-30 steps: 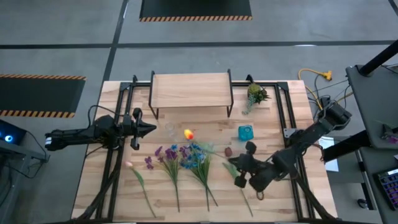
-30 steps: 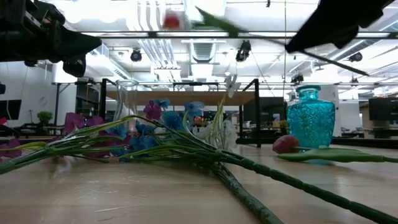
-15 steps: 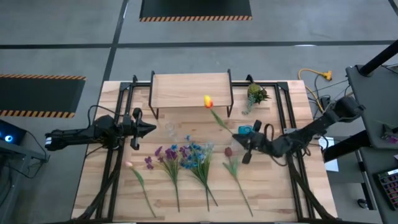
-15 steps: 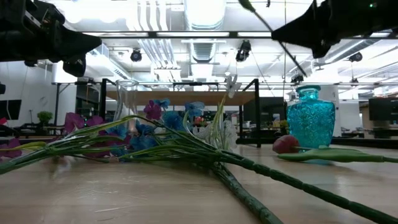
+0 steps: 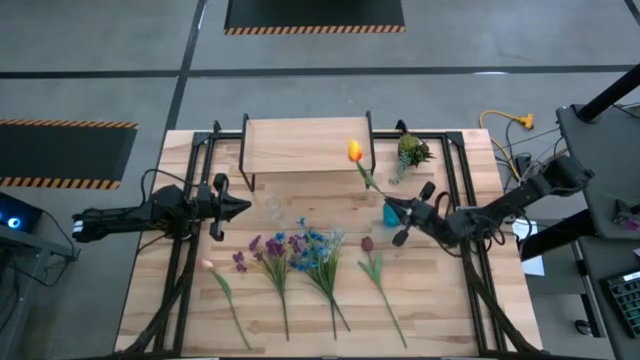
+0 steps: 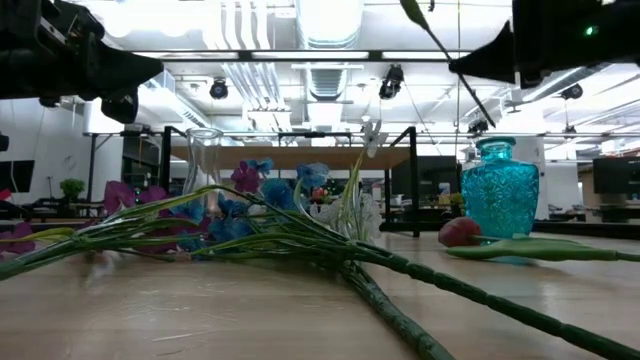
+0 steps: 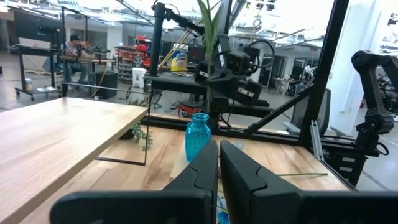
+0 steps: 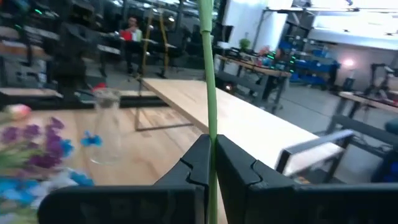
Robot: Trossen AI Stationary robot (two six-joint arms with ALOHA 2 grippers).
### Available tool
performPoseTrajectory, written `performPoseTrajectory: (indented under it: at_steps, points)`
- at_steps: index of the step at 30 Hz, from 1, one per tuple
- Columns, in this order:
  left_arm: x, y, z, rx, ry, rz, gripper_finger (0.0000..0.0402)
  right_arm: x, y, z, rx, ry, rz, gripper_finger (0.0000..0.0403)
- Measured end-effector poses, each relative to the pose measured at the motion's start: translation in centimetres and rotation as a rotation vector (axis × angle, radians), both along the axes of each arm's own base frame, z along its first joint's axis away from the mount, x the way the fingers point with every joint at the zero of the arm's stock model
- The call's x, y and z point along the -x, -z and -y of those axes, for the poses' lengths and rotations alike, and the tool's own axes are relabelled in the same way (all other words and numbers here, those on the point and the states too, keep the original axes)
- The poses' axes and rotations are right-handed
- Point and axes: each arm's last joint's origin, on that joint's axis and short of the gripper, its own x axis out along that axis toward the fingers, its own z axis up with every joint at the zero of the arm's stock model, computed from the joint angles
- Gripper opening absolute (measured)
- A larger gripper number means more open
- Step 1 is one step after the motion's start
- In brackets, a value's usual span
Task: Pick and place flowers into a vace then onto a shelf
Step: Put the yellow tulip into the blue transparent vase
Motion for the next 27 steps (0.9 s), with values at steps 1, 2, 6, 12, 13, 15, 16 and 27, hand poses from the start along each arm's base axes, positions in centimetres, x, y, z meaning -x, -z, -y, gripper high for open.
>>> performPoseTrajectory:
  at_steps: [1,2,6,12,13,15,16,27]
  points:
    - [0.0,0.0,0.0,0.000,0.000,0.000,0.0000,0.0,0.2,0.2,0.002,0.008,-0.005,0.0013]
    - [0.0,0.0,0.0,0.000,0.000,0.000,0.0000,0.1,0.4,0.4,0.003,0.019,-0.010,0.0013]
    - [0.0,0.0,0.0,0.000,0.000,0.000,0.0000,0.3,1.0,1.2,0.000,0.058,-0.023,0.0013]
    - [0.0,0.0,0.0,0.000,0.000,0.000,0.0000,0.5,1.7,1.8,-0.009,0.083,-0.030,0.0013]
    - [0.0,0.0,0.0,0.000,0.000,0.000,0.0000,0.5,1.7,1.8,-0.014,0.084,-0.028,0.0013]
    - [0.0,0.0,0.0,0.000,0.000,0.000,0.0000,0.6,1.9,1.8,-0.020,0.083,-0.029,0.0013]
    - [0.0,0.0,0.0,0.000,0.000,0.000,0.0000,0.7,2.1,1.8,-0.029,0.081,-0.025,0.0013]
    - [0.0,0.0,0.0,0.000,0.000,0.000,0.0000,1.8,3.8,2.2,-0.110,0.082,0.003,0.0013]
